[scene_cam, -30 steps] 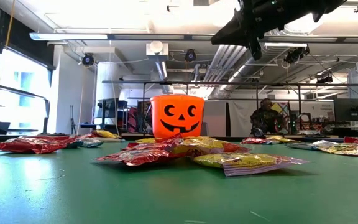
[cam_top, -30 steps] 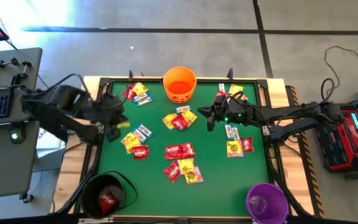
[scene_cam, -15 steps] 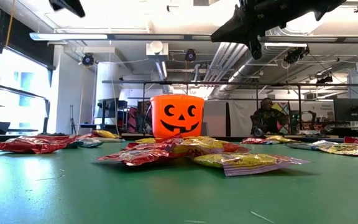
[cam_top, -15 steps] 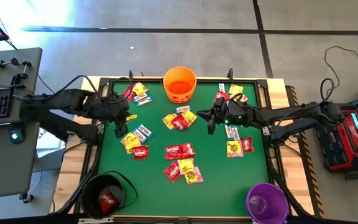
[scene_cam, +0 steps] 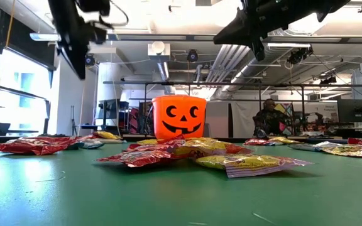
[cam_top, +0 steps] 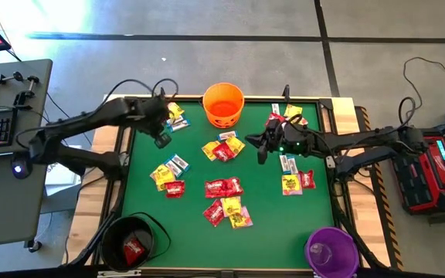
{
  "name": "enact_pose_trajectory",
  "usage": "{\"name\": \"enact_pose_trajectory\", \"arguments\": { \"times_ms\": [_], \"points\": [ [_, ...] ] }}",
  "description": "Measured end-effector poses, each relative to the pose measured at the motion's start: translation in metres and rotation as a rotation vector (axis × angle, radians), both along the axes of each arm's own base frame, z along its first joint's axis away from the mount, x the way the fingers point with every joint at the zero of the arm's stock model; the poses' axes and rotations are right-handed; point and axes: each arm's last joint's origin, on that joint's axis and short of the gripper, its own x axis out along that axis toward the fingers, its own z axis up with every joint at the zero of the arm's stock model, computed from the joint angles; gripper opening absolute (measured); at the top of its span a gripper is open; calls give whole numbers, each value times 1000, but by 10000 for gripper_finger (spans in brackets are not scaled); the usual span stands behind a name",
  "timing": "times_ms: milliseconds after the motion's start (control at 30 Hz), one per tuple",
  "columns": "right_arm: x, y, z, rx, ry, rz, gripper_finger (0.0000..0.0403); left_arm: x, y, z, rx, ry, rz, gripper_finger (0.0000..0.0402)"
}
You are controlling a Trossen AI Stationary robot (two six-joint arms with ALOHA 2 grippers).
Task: Sort candy by brand, put in halloween buckets
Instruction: Put the red candy into the black bucket
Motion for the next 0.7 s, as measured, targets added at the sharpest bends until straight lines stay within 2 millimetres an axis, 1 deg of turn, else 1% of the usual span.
{"name": "enact_pose_trajectory", "arguments": {
  "times_ms": [100, 200, 333, 433, 567, 700],
  "points": [
    [0, -1, 0, 9, -4, -20, 7, 2, 22, -10, 3, 50, 15, 11],
    [0, -1, 0, 9, -5, -35, 7, 5, 42, -20, -18, 69, 38, 31],
    [0, -1, 0, 12, -5, -37, 7, 3, 63, -30, -46, 87, 73, 70],
    [0, -1, 0, 12, -5, -37, 7, 4, 76, -29, -48, 104, 99, 102],
    [0, -1, 0, 12, -5, -37, 7, 7, 88, -31, -89, 135, 182, 142],
    [-1, -1, -1, 12, 2, -41, 7, 10, 89, -47, -143, 244, 227, 176]
  ]
}}
